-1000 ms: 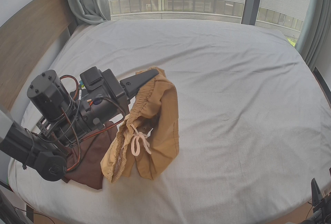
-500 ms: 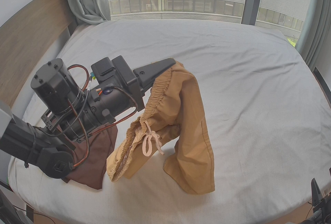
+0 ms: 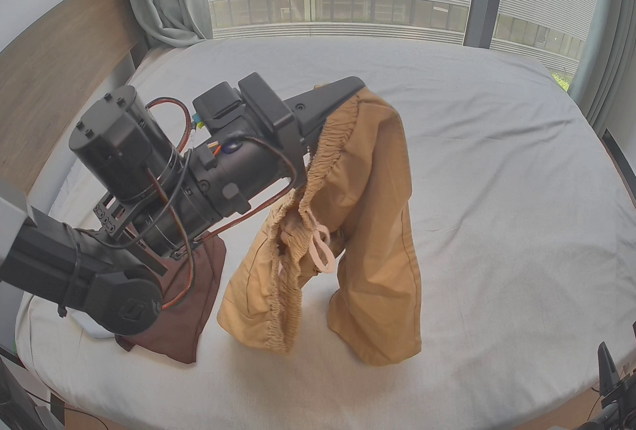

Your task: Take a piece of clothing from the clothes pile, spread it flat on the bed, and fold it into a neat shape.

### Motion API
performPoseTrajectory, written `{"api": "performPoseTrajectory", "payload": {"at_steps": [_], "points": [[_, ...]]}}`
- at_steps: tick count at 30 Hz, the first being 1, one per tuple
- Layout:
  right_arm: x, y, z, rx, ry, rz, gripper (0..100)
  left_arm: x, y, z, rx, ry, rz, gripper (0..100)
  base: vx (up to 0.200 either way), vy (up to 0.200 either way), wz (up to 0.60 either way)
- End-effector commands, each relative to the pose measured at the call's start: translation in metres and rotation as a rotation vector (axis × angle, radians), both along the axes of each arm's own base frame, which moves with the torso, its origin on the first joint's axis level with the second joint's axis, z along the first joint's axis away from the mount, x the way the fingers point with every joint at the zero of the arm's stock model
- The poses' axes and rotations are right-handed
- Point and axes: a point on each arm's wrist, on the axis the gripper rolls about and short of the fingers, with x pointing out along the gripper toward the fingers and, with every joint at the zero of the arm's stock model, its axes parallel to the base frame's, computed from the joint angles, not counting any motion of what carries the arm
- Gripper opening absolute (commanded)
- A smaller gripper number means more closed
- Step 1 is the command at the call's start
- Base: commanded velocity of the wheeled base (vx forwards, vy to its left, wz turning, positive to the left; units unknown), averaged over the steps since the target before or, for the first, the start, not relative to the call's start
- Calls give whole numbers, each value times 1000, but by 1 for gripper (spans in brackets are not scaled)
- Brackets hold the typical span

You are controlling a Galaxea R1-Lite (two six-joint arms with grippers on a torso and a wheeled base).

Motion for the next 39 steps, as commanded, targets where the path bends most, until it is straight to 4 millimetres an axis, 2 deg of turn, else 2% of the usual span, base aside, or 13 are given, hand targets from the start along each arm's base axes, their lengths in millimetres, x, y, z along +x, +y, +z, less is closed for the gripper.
{"api": "performPoseTrajectory", "payload": {"at_steps": [1, 7, 18, 26, 33, 36, 38, 39], "points": [[1, 0, -5, 0, 7, 0, 100, 0, -10, 5, -15, -4, -6, 0, 0, 0, 0], [1, 0, -5, 0, 7, 0, 100, -1, -16, 15, -25, 6, 11, 0, 0, 0, 0], [1, 0, -5, 0, 7, 0, 100, -12, -37, 35, -43, 23, -45, 0, 0, 0, 0], [1, 0, -5, 0, 7, 0, 100, -21, -48, 59, -143, 60, -127, 0, 0, 0, 0], [1, 0, -5, 0, 7, 0, 100, -26, -43, 83, -282, 94, -153, 0, 0, 0, 0], [1, 0, -5, 0, 7, 0, 100, -18, -40, 79, -278, 108, -124, 0, 0, 0, 0], [1, 0, -5, 0, 7, 0, 100, -5, -36, 66, -257, 134, -80, 0, 0, 0, 0], [1, 0, -5, 0, 7, 0, 100, 5, -33, 54, -236, 161, -46, 0, 0, 0, 0]]}}
